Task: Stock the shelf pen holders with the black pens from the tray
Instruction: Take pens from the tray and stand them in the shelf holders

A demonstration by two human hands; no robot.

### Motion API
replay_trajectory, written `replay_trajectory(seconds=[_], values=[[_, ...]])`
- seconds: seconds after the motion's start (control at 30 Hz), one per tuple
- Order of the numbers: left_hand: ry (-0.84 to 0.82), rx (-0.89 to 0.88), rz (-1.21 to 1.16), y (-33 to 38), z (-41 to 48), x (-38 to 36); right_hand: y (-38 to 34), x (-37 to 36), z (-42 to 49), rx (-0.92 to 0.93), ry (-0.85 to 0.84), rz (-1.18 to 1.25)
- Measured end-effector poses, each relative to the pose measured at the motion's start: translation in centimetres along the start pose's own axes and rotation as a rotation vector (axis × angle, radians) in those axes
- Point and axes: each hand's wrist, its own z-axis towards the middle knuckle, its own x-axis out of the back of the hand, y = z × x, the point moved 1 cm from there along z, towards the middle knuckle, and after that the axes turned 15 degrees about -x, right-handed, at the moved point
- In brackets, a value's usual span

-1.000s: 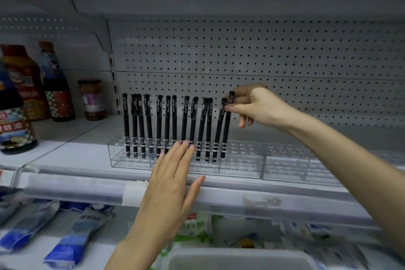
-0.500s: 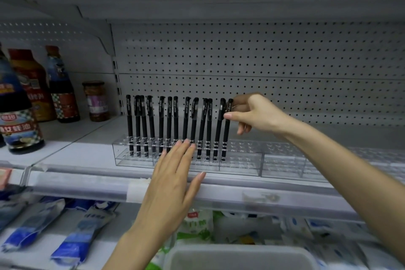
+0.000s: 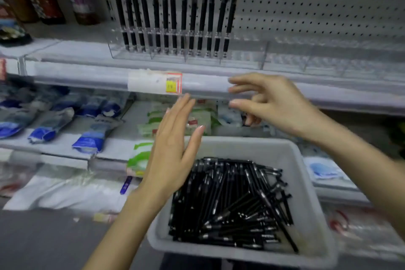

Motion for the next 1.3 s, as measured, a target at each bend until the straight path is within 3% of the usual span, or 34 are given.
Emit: replay_trajectory(seconds=[0.17,0.3,0.63,1.3], values=[[-0.107,0.268,-0.041,-1.0,-8.5,-2.0,8.5,-7.2,-3.8,-0.184,-0.236,0.052],[-0.241,0.418,0.016,-2.5,-12.9,-2.8,13.9,-11.2,-5.8,-0.257,-0.302,-0.047],[-0.284,0.425,0.024,-2.4,-13.9,-3.2,15.0,-15.0,-6.8,-0.112,-0.459,-0.335],[-0.275,0.423,0.022,-2.2,-14.4,-3.3,15.6,-15.8,-7.2,0.031,-0.44,-0.3]])
